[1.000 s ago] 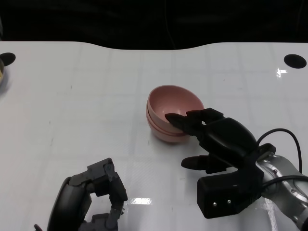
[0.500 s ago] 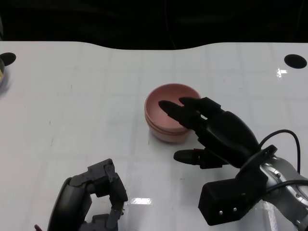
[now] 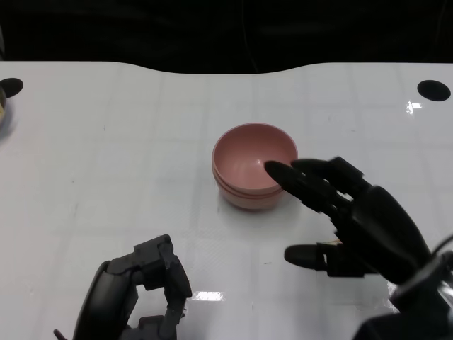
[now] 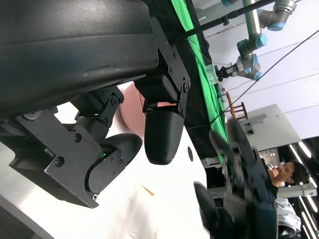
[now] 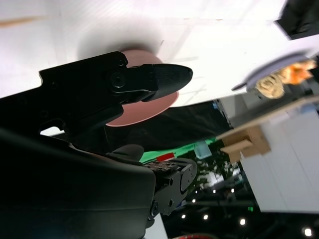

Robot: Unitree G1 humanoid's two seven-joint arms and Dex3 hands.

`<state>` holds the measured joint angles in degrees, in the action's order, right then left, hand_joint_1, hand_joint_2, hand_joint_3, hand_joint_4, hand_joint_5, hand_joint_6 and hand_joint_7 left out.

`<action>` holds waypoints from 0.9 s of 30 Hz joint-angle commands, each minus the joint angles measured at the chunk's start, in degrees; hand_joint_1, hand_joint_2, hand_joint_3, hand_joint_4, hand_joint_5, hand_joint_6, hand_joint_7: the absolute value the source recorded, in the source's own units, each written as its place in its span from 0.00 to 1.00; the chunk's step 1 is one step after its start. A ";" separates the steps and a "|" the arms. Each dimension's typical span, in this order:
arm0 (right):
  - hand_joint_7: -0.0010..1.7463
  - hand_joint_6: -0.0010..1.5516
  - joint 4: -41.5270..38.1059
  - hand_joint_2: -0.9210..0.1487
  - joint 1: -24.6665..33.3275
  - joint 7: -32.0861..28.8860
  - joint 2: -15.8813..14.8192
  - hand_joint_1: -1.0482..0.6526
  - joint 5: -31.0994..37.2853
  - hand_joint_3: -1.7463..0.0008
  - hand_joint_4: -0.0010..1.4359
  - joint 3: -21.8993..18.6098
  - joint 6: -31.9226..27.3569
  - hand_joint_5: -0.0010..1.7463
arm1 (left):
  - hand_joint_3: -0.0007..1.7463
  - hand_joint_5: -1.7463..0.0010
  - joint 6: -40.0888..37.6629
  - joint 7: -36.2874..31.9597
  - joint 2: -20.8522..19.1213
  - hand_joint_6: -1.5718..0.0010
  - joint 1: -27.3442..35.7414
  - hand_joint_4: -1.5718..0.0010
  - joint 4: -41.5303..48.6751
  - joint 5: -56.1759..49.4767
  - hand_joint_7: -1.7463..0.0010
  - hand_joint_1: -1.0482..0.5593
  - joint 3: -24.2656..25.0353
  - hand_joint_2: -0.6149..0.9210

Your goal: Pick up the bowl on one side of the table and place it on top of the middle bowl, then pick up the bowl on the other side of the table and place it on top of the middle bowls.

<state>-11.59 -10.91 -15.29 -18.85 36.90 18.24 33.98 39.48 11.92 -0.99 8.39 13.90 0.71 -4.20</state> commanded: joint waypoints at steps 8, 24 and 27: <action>0.14 0.40 -0.47 0.00 10.34 -3.74 0.68 0.45 -8.93 0.91 0.24 -5.61 14.31 0.54 | 0.74 0.00 -0.21 0.10 -0.91 0.51 0.32 0.44 -0.16 1.28 0.09 0.65 0.48 0.71; 0.74 0.58 -3.89 0.63 16.05 2.59 6.79 0.65 -24.37 0.09 0.58 -9.36 22.00 0.96 | 0.74 0.00 -0.44 1.55 -2.20 0.51 -0.28 0.46 0.65 3.84 0.10 0.66 1.75 0.70; 0.81 0.56 -3.28 0.65 17.13 4.40 7.35 0.64 -25.75 0.08 0.58 -10.05 21.34 0.99 | 0.72 0.00 -0.78 1.56 -2.24 0.51 -0.36 0.46 0.59 3.96 0.10 0.66 1.99 0.71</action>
<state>-15.23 5.30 -11.50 -11.59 12.47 9.20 55.55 39.10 13.18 -2.27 8.14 14.10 4.39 -2.78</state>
